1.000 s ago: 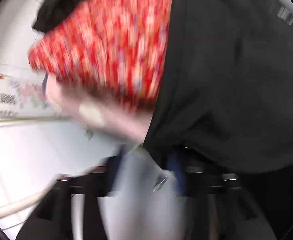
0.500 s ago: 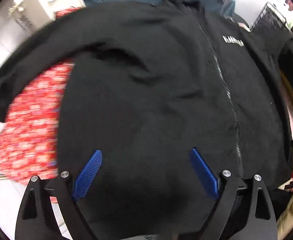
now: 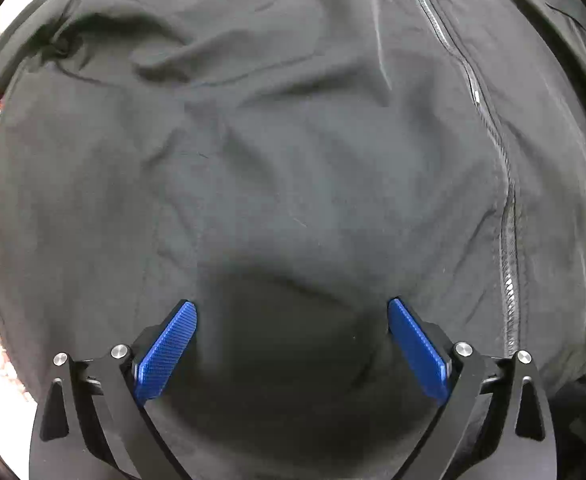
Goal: Fold large clothes
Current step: 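Pull the jacket flat across the bed with both grippers, then open them, then grasp the elastic sleeve cuff of the black jacket with the right gripper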
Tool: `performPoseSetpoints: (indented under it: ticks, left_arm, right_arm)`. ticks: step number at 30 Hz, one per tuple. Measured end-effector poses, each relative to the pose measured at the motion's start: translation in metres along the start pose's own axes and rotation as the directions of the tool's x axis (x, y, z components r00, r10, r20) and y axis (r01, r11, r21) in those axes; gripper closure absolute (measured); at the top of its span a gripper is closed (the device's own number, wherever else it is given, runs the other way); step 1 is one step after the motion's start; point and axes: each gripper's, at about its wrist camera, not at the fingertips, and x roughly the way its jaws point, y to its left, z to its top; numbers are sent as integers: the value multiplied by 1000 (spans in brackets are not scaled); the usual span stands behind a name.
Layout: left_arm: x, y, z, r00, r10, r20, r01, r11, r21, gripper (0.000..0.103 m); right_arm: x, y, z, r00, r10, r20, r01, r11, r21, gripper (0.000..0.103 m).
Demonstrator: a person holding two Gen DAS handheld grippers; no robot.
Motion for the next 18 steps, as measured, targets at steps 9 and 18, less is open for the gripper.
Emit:
performPoseSetpoints:
  ticks: [9,18]
  left_arm:
    - [-75,-11,36,979,48,199,-60,997,56,9]
    - [-95,-35,45,965,46,259,-66,995,71,9]
  right_arm:
    - [-156,-111,47,881,44,472,-250,889,384,36]
    - [-195,-227,5,686,98,721,-645,541,540,32]
